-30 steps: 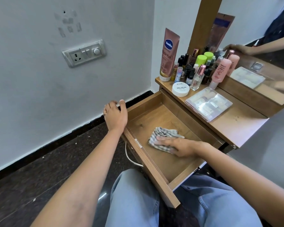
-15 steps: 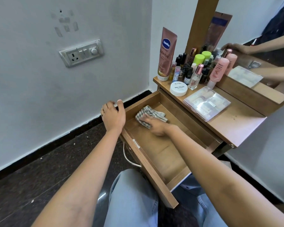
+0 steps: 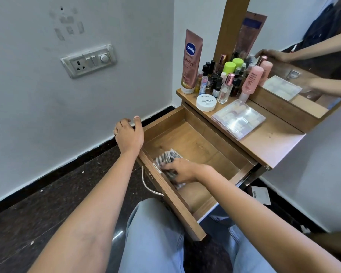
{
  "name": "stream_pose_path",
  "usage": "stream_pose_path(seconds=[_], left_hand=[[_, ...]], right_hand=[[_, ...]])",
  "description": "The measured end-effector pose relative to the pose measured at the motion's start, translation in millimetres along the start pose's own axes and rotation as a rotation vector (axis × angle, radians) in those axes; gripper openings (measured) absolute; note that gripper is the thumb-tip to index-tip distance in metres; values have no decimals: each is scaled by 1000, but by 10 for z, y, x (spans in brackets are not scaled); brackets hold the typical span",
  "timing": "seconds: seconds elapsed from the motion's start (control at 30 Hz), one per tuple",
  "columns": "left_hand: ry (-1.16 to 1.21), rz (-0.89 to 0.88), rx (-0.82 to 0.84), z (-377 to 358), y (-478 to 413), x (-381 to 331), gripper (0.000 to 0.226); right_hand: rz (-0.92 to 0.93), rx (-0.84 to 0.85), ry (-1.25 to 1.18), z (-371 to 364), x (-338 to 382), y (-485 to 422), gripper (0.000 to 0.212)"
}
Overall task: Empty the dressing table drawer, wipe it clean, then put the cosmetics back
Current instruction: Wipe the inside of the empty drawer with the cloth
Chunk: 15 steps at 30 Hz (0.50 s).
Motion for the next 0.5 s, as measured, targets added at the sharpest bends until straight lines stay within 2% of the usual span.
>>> stream_pose_path(seconds=[0.17,0.23,0.3,0.43,0.5], left_hand=[[15,10,-2,0,5,12,57],[21,9,-1,-3,1,13,57],[17,10,0,-4,-2,14,57],[9,-2,2,0,3,6,58],[7,-9,3,-4,5,4,57]], right_hand=[[-64,120,-16,-133,-185,424,65],[-86,121,14,-140,-206,544,66],[-69,80,48,-103,-152,608,63],[-5,-1,204,-108,-47,600,42],[-47,-51,233,-176,-80,603,39]])
Point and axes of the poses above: each hand's wrist, its own y-axis away from the middle knuckle, its own z-axis out of the back of the hand, x = y × z, the point moved 9 cm from there along -y, towards the middle knuckle, and after that the axes turned 15 degrees about -x, right-handed, at the moved point
